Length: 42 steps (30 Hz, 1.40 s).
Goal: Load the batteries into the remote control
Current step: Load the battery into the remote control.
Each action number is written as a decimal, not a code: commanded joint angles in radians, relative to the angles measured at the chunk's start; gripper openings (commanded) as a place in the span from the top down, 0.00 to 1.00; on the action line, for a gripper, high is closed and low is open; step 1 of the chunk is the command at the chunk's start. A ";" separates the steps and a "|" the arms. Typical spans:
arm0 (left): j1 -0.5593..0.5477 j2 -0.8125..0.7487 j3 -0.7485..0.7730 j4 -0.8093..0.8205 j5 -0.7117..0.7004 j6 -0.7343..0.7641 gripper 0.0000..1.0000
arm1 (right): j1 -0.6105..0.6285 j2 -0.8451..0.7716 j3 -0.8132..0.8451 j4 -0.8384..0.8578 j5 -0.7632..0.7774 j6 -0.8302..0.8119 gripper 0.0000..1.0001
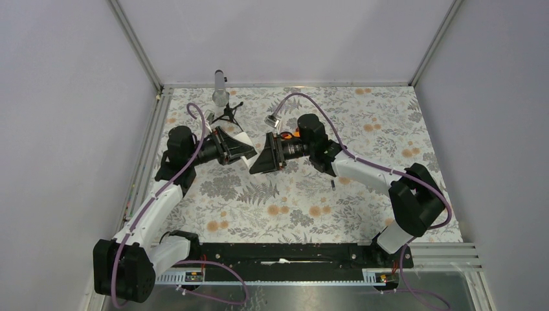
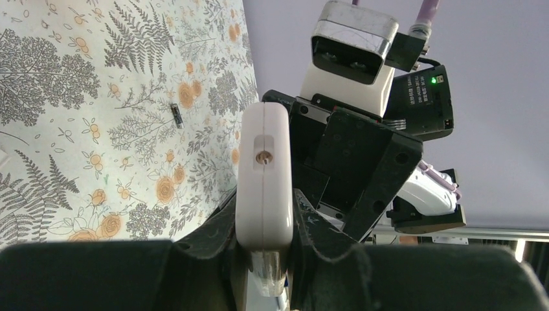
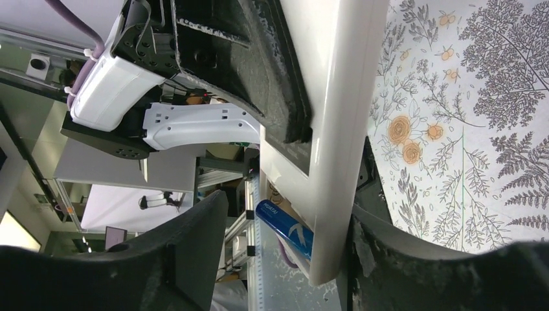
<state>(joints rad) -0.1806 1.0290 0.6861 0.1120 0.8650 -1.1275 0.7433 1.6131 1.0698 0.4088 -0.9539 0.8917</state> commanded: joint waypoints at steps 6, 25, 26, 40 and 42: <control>0.004 -0.027 -0.016 0.035 0.011 0.041 1.00 | -0.027 -0.036 -0.048 0.177 -0.015 0.095 0.39; 0.005 -0.029 -0.007 0.034 0.014 0.038 1.00 | -0.034 -0.027 -0.053 0.157 -0.013 0.066 0.35; 0.004 -0.029 -0.006 0.034 0.014 0.042 1.00 | -0.035 -0.036 -0.054 0.158 -0.007 0.066 0.27; 0.009 -0.040 -0.051 0.196 0.006 0.034 1.00 | -0.072 -0.057 -0.047 0.002 0.015 -0.037 0.42; 0.010 -0.036 -0.054 0.210 0.002 0.029 1.00 | -0.072 -0.067 -0.025 -0.077 0.027 -0.111 0.40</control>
<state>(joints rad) -0.1783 1.0065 0.6384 0.2054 0.8787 -1.0962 0.6735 1.5974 1.0008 0.4656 -0.9501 0.9257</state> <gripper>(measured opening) 0.221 0.589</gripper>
